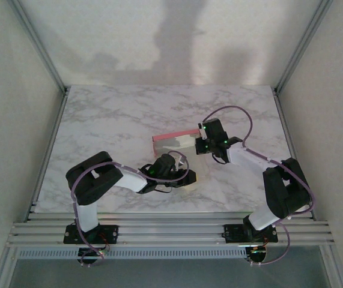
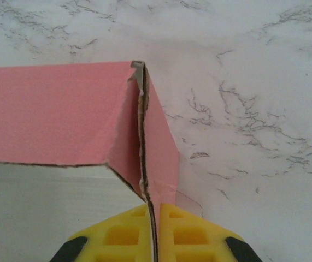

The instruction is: Fold the paper box

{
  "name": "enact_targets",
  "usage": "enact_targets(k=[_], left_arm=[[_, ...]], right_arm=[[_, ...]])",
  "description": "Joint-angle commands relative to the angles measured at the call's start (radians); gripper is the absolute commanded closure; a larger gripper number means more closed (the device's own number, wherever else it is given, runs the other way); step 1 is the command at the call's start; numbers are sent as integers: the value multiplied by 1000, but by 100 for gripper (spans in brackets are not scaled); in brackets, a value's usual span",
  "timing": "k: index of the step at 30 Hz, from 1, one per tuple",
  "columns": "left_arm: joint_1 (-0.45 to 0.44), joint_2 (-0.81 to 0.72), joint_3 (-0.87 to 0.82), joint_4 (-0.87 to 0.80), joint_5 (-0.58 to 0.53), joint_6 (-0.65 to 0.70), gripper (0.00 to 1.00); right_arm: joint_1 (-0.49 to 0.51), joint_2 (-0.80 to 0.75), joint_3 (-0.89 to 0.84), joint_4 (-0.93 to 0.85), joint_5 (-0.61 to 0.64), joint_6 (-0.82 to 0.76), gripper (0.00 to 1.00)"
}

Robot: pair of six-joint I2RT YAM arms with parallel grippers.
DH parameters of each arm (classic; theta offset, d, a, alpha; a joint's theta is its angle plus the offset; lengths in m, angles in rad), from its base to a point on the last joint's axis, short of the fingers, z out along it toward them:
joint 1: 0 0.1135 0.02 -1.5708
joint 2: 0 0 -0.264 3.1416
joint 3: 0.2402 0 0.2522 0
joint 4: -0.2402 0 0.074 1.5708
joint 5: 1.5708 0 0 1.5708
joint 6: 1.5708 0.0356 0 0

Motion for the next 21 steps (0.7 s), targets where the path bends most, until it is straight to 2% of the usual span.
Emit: enact_targets(k=[1,14,21], left_arm=[[-9,15,-10,25,-6,-14,54],[-15,7,-25,40,-15,-28,54],[-7,-74,-21,4,-21,-15,52]], right_arm=[[21,24,-36,-19,-16,33,94],[41,60,-60,-13,42,24,95],[60,68,-82,17,45,15,95]])
